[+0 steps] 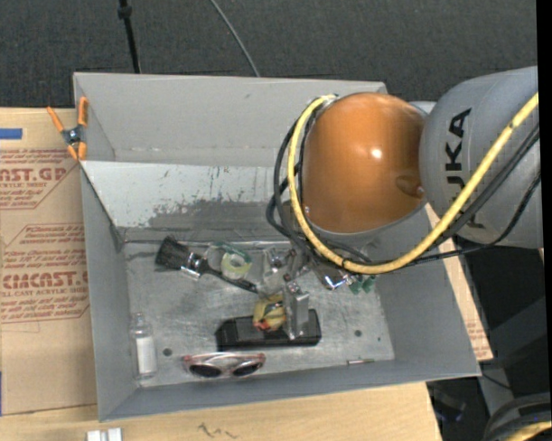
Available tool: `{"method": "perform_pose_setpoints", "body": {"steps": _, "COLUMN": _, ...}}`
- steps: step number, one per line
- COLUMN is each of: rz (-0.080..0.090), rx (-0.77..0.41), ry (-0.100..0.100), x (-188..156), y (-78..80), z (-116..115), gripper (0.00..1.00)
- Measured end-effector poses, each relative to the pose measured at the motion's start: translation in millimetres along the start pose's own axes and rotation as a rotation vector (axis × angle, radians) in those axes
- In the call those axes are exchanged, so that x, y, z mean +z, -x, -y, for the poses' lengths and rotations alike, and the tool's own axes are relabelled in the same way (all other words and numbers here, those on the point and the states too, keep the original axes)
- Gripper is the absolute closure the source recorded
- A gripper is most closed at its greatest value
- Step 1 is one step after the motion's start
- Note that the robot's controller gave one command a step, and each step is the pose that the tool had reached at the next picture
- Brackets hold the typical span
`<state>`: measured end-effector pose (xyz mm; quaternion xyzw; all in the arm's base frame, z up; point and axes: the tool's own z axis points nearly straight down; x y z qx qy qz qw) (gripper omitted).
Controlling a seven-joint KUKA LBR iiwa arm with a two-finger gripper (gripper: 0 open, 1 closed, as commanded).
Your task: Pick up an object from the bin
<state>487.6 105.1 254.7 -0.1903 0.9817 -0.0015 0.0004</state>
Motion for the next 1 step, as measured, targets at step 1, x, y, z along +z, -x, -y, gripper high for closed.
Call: {"method": "perform_pose_setpoints", "body": {"steps": 1, "rz": 0.008, "rx": -0.210, "ry": 0.002, "x": 28.8, "y": 6.3, "z": 14.3, "gripper": 1.00}}
